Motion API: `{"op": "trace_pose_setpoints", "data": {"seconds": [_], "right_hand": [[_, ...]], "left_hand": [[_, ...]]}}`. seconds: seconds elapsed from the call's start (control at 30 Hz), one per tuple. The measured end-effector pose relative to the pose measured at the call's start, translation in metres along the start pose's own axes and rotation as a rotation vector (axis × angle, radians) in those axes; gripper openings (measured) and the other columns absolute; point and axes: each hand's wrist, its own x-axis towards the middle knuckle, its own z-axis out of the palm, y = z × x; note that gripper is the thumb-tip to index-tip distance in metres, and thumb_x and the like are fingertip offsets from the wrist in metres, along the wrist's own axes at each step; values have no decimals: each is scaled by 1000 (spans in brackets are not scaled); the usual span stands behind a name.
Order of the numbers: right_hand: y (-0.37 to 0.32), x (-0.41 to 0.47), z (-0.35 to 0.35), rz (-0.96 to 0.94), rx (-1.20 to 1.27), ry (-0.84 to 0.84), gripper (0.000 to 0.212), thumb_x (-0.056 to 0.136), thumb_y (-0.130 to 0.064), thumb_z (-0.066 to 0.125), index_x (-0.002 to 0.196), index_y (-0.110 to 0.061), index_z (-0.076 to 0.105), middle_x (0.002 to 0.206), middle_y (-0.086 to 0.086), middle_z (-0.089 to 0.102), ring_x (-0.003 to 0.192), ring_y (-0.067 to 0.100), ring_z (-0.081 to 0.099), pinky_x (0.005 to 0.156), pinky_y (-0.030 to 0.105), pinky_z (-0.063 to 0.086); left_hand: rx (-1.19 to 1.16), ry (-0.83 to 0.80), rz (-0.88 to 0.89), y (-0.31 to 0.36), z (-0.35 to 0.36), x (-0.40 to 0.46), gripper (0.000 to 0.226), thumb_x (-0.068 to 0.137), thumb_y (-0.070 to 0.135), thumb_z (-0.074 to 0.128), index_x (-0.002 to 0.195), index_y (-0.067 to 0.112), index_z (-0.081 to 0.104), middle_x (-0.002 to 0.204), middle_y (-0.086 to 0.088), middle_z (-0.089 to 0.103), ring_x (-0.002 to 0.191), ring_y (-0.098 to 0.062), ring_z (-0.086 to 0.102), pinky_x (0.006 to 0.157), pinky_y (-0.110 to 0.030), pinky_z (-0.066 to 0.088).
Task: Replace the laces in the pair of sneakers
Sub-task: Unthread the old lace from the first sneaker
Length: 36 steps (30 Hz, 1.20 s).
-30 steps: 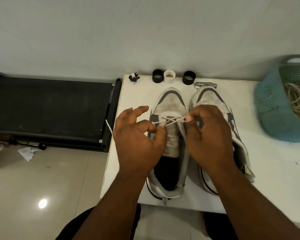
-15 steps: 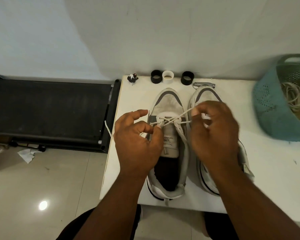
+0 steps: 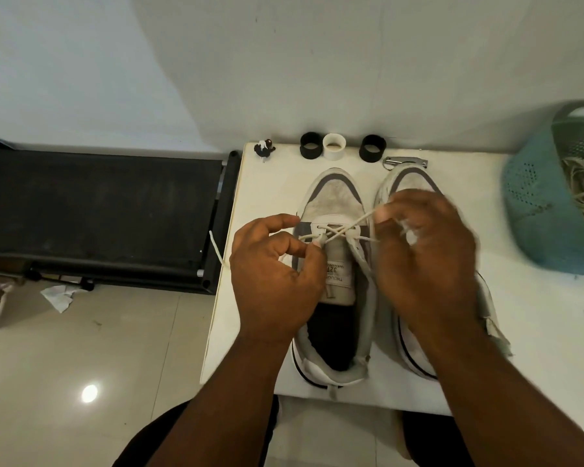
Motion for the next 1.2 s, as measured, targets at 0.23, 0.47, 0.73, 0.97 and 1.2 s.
{"op": "trace_pose_setpoints", "data": {"seconds": [0.23, 0.47, 0.73, 0.97, 1.2], "right_hand": [[-15, -9, 3, -89, -302, -258, 50, 88, -45, 60, 137, -36, 59, 158, 1, 35, 148, 22, 28, 114, 59, 26], [-9, -9, 4, -62, -190, -143, 15, 91, -32, 56, 97, -30, 70, 122, -6, 63, 114, 14, 56, 105, 53, 35], [-2, 1, -6, 28, -204, -247, 37, 90, -41, 52, 120, -29, 70, 130, -5, 63, 123, 19, 56, 104, 48, 32], [-7, -9, -2, -20, -311, -381, 30, 76, -61, 59, 81, -32, 67, 72, -14, 63, 76, 9, 60, 91, 43, 35], [-4, -8, -4, 7, -208, -412, 25, 74, -53, 58, 76, -32, 70, 62, -15, 65, 67, 6, 63, 98, 46, 40]], "left_hand": [[0, -5, 32, 1, 0, -1, 13, 80, 29, 76, 69, 26, 71, 109, 19, 66, 112, -7, 59, 95, -3, 32], [-5, -1, 31, 2, -1, 1, 17, 79, 28, 77, 66, 31, 66, 106, 20, 67, 109, -6, 60, 93, -2, 32], [-191, -170, -68, -6, 0, 6, 16, 74, 19, 71, 59, 15, 66, 93, 15, 73, 91, -4, 70, 84, -26, 58], [-21, -320, -76, -6, 8, 7, 36, 84, 25, 72, 119, 36, 74, 98, 15, 64, 92, -2, 64, 84, -21, 56], [143, -198, 69, 1, 13, 1, 14, 89, 29, 75, 102, 28, 81, 92, 9, 72, 83, -6, 67, 79, -34, 58]]}}
